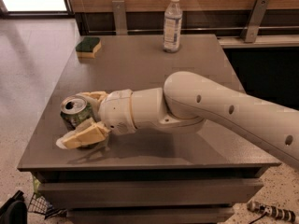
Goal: Move green can near sponge
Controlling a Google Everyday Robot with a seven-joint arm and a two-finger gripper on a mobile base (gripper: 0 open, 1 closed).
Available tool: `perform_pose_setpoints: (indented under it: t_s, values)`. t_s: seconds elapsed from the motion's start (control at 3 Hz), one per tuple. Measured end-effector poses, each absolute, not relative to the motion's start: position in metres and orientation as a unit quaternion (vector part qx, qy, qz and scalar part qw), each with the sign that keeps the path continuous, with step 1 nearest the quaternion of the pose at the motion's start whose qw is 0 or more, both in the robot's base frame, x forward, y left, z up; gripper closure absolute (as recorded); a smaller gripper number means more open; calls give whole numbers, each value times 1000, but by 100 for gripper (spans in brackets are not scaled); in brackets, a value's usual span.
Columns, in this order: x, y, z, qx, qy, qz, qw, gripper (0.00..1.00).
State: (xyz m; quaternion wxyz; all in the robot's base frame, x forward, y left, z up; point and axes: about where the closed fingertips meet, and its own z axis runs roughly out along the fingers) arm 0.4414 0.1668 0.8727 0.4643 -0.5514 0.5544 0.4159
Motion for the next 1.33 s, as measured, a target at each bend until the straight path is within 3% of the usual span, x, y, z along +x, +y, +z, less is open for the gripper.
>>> perform_pose_setpoints:
  t_s: [0.33, 0.67, 1.0, 1.33]
  values:
    - [440, 168, 874, -553, 553, 416, 464, 49]
    - [438, 170, 875, -555, 551, 416, 464, 79]
    - [437, 172, 875, -556, 550, 416, 463, 100]
    - [437, 172, 876, -557, 550, 416, 463, 100]
